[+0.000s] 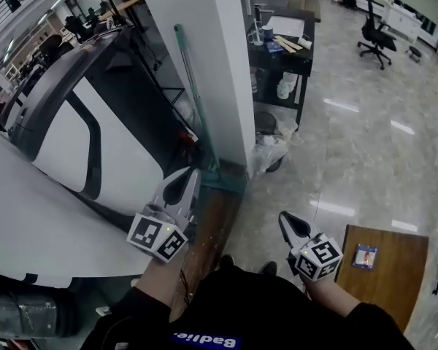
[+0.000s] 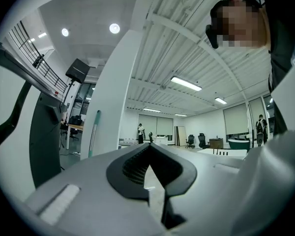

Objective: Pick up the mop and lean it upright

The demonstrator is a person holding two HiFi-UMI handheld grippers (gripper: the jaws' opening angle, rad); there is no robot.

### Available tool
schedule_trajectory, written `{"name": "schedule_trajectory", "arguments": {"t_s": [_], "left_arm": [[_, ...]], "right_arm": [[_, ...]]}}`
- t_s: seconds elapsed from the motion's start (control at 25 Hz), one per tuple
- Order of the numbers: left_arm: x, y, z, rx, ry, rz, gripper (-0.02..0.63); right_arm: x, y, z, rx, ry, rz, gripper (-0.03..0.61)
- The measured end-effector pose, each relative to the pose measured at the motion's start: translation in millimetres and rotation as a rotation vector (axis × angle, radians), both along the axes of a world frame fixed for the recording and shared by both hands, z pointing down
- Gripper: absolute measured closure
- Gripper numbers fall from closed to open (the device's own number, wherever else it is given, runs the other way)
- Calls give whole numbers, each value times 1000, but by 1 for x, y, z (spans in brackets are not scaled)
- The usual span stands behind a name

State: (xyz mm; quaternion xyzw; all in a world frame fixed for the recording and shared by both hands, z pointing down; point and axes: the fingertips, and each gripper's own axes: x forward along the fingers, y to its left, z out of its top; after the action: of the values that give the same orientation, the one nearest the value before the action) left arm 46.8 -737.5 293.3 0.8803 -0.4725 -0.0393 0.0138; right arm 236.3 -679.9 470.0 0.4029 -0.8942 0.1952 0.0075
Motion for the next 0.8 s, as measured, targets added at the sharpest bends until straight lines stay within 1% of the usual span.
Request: {"name": "schedule_trajectory", "arguments": {"t_s": [0.2,0.32,0.52,0.68,0.8], "left_arm": [[10,33,1,8,16,71,596],[4,59,5,9,20,118,597],[-36,109,17,-17,-9,177,596],[-80,164,31,-54,13,223,597],[-108,191,41,-82,47,252,596]], "right_arm": [[-8,17,-10,33,9,23,572],[-22,37,-9,31,28,39,574],[-71,80,-9,18,58,85,574],[-113,133,-12,5,67,142,574],[-140,165,-14,-12,95,158,574]]}}
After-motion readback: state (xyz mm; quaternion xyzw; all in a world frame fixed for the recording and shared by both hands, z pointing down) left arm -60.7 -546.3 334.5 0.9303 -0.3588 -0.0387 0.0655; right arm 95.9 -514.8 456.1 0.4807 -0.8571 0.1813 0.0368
